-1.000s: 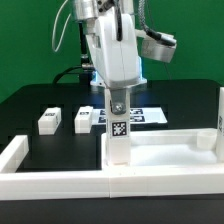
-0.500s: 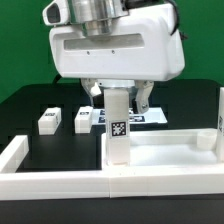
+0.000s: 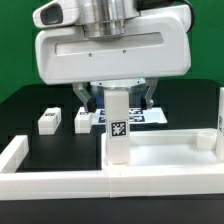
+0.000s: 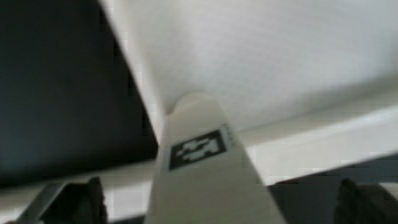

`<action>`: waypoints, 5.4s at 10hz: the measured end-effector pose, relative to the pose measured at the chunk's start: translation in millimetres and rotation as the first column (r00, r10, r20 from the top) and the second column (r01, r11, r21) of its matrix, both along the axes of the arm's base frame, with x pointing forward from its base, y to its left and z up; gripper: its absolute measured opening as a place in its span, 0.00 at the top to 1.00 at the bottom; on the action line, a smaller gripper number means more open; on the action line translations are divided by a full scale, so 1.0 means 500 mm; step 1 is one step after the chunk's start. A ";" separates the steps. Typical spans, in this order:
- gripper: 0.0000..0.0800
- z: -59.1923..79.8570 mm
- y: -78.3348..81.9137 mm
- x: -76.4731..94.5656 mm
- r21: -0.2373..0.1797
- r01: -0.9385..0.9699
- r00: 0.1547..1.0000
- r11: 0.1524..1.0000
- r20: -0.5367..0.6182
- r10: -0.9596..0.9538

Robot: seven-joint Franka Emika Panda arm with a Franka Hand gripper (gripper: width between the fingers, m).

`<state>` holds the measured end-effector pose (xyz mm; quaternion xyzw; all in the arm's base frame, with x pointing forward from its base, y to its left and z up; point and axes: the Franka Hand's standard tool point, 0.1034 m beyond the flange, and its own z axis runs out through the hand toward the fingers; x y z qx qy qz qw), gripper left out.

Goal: Assemble desk

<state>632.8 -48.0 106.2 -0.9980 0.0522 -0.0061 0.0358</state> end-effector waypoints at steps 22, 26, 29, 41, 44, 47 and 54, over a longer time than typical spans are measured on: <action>0.20 -0.008 0.013 -0.014 0.034 0.666 0.746 0.745 -0.028 -0.666; 0.19 0.007 0.003 0.003 -0.038 0.117 0.991 0.992 0.074 -0.114; 0.19 0.005 0.003 0.006 -0.044 0.074 0.993 0.996 0.094 -0.069; 0.64 0.002 -0.030 -0.004 0.110 0.968 0.235 0.225 -0.096 -0.967; 0.63 -0.002 -0.006 -0.001 0.057 0.998 0.047 0.038 -0.155 -0.987; 0.57 -0.002 -0.006 0.000 0.060 0.997 0.059 0.051 -0.153 -0.986; 0.19 0.000 0.001 0.001 0.127 0.718 0.693 0.685 -0.030 -0.721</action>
Offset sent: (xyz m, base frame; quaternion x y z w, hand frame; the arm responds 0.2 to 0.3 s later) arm 0.0000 0.0000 0.0000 0.0000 0.0000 0.0650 0.9979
